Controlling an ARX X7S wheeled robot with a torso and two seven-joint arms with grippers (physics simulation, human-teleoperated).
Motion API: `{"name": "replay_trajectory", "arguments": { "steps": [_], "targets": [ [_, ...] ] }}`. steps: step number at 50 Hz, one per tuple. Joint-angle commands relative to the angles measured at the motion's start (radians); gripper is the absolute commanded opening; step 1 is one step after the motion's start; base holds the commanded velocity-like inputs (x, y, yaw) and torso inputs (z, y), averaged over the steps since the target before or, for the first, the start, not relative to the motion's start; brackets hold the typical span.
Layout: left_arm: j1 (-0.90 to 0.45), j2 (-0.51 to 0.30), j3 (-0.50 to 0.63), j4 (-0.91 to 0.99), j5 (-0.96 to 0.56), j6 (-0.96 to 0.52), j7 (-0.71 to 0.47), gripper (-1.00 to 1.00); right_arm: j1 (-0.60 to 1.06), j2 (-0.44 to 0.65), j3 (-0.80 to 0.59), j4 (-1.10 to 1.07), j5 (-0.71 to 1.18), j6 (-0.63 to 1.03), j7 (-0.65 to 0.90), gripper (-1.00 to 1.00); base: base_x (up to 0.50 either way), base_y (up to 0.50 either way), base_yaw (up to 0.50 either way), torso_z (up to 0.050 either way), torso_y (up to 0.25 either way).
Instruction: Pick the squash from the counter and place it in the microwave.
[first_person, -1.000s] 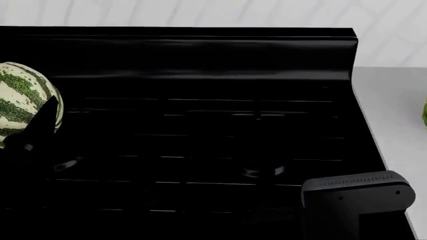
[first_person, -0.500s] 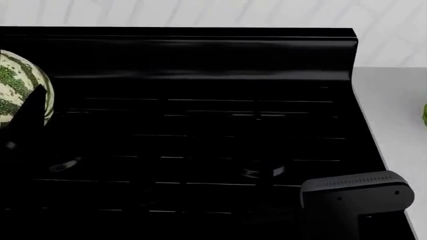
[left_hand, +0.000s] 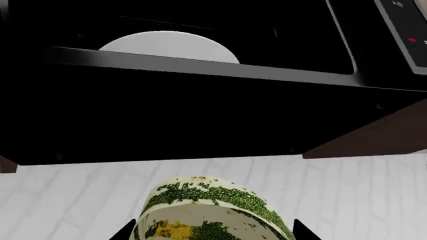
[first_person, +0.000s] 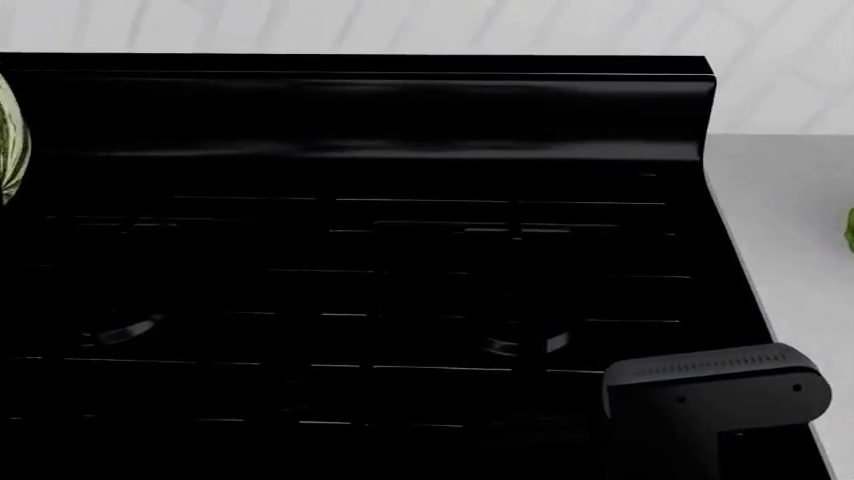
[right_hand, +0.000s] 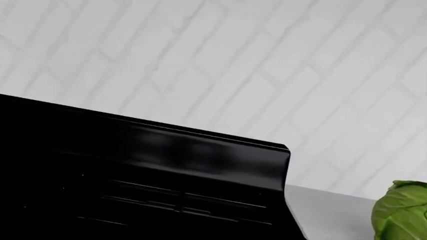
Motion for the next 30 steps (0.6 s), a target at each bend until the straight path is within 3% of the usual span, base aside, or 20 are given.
{"name": "replay_trajectory", "arguments": {
  "steps": [1,11,20,30],
  "targets": [
    [0.01,0.061,-0.013,-0.044,0.074,0.199,0.051,-1.0,0.002,-0.018,0.031,0.01,-0.008,-0.013,-0.026,1.0,0.0,0.0,0.0,0.0,0.0],
    [-0.009,0.067,0.007,-0.037,0.119,0.252,0.063,-1.0,0.004,-0.017,0.031,0.014,-0.004,-0.02,-0.027,1.0,0.0,0.0,0.0,0.0,0.0],
    [-0.153,0.017,0.067,0.017,0.134,0.075,0.022,-1.0,0.007,-0.016,0.031,0.01,0.001,-0.019,-0.027,1.0,0.0,0.0,0.0,0.0,0.0],
    [-0.249,-0.004,0.11,0.031,0.148,-0.002,0.012,-1.0,0.002,-0.018,0.033,0.013,0.005,-0.031,-0.026,1.0,0.0,0.0,0.0,0.0,0.0]
  ]
}}
